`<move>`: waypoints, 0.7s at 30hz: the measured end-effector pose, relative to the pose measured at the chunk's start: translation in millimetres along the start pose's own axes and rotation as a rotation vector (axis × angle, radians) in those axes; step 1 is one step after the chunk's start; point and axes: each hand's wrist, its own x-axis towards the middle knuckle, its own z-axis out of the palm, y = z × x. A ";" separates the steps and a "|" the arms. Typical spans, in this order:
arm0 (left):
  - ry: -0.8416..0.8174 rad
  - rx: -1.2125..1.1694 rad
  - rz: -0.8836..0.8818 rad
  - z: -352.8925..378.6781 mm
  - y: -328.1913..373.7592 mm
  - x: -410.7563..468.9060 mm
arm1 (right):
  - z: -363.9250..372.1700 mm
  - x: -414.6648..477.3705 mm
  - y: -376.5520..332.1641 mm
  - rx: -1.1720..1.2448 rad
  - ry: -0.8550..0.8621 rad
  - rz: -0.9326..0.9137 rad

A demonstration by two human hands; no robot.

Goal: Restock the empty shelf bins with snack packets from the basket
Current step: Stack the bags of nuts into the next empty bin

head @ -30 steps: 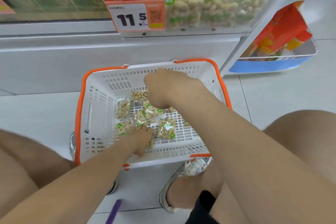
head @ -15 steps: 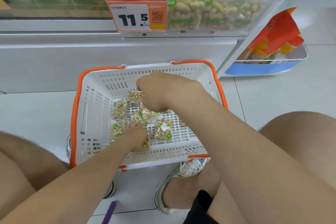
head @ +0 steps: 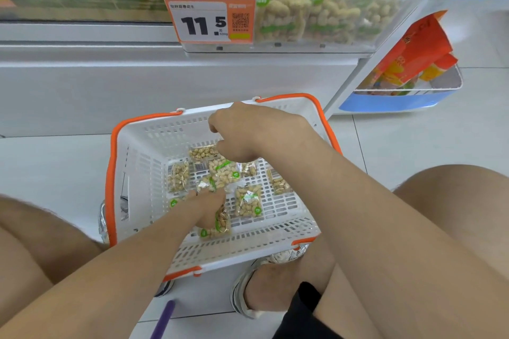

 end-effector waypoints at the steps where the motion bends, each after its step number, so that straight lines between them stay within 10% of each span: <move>1: -0.003 -0.016 0.006 2.1 1.1 0.1 | 0.3 1.1 0.5 0.001 -0.003 -0.001; 13: 0.221 0.025 0.206 2.7 -4.1 -1.6 | -4.2 1.2 3.3 0.002 -0.028 0.017; 21: 0.477 -0.486 0.288 -41.8 10.7 -44.2 | -32.8 -14.2 -1.7 -0.023 0.014 0.062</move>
